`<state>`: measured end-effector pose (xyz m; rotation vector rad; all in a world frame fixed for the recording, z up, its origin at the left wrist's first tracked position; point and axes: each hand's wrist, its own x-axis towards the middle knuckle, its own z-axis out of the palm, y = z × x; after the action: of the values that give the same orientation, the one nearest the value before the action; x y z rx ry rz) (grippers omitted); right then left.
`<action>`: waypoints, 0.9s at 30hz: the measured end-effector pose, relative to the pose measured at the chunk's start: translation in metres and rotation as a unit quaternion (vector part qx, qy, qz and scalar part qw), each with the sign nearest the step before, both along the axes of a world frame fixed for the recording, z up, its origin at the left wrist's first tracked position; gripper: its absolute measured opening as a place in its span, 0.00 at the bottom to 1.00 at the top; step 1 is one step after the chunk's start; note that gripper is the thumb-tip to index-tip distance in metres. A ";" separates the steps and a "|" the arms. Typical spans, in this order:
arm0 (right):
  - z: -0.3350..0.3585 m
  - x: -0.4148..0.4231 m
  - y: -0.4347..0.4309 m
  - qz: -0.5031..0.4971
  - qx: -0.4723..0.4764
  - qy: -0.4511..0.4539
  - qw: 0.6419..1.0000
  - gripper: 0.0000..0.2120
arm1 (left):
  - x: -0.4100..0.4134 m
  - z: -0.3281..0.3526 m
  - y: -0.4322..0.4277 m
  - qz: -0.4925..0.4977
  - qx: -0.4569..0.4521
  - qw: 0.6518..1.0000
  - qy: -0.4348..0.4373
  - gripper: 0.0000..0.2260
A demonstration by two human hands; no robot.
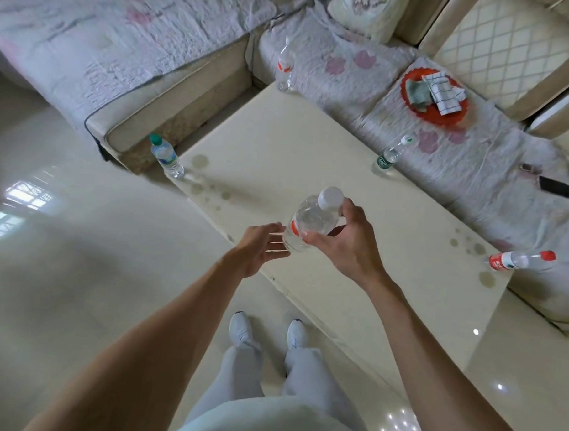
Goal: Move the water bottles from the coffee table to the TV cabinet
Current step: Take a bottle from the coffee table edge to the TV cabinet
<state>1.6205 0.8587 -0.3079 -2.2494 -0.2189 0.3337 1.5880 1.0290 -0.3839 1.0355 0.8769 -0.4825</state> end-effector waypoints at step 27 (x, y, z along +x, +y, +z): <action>0.089 -0.168 0.115 0.487 0.133 -0.088 0.859 0.40 | -0.292 0.098 -0.030 0.511 0.254 0.815 -0.101 0.13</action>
<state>1.4524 0.9738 -0.2193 -1.7246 -1.4266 0.5706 1.2961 0.9994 -0.2856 0.8980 1.2512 0.8059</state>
